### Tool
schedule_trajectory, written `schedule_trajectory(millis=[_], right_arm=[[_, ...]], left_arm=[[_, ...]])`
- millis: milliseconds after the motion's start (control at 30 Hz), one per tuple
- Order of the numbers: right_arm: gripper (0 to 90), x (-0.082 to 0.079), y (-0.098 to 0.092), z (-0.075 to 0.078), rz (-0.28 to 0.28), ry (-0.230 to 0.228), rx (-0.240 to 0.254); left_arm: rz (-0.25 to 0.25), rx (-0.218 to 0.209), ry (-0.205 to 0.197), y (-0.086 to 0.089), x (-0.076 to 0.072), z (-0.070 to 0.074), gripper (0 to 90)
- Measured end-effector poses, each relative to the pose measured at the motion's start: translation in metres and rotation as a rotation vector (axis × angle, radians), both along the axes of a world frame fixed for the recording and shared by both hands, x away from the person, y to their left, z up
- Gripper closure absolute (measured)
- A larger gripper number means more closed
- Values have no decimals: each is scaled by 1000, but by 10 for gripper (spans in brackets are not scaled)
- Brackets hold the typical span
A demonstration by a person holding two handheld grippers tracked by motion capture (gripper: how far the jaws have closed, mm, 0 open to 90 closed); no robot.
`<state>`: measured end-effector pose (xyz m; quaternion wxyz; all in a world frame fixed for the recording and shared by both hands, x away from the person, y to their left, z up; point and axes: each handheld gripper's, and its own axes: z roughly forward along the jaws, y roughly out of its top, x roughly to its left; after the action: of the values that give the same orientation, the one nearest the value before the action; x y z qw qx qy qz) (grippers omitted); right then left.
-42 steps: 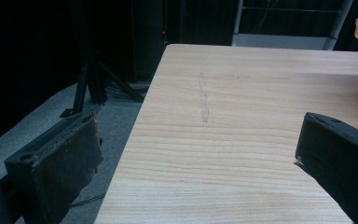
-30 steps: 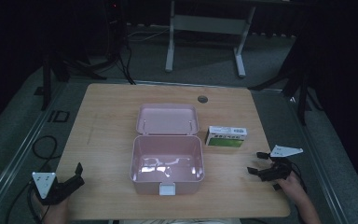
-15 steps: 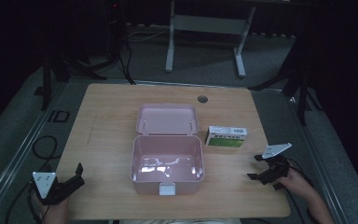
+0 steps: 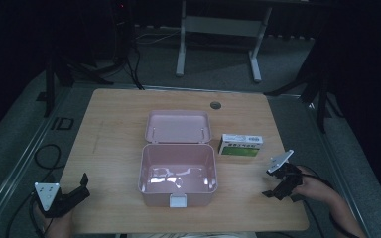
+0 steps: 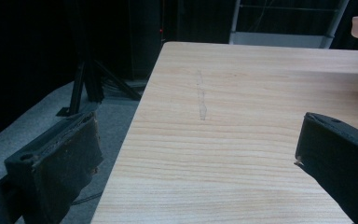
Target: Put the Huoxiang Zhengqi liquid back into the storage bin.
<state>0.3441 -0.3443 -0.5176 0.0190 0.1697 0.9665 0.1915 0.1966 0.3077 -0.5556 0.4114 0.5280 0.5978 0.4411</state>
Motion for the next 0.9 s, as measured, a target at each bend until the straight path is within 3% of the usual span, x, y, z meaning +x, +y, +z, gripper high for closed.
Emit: schedule_trajectory(millis=[100,233,300,367,467,633,900], right_arm=[[105,-2,10,-2,44,21,-62],[105,0,19,-2,60,43,-104],[105,2,22,1,68,45,-105],[105,4,25,6,70,15,-100],[106,9,30,15,81,24,-93],[129,13,42,27,114,56,-136],[119,18,59,46,148,39,-148]], left_arm=[[-1,-1,-1,0,0,0,3],[-1,-2,-2,0,0,0,3],[-2,-3,-2,0,0,0,2],[-2,-2,-2,0,0,0,3],[-1,-2,-3,0,0,0,3],[-2,-5,-5,0,0,0,3],[-5,-4,-2,0,0,0,2]])
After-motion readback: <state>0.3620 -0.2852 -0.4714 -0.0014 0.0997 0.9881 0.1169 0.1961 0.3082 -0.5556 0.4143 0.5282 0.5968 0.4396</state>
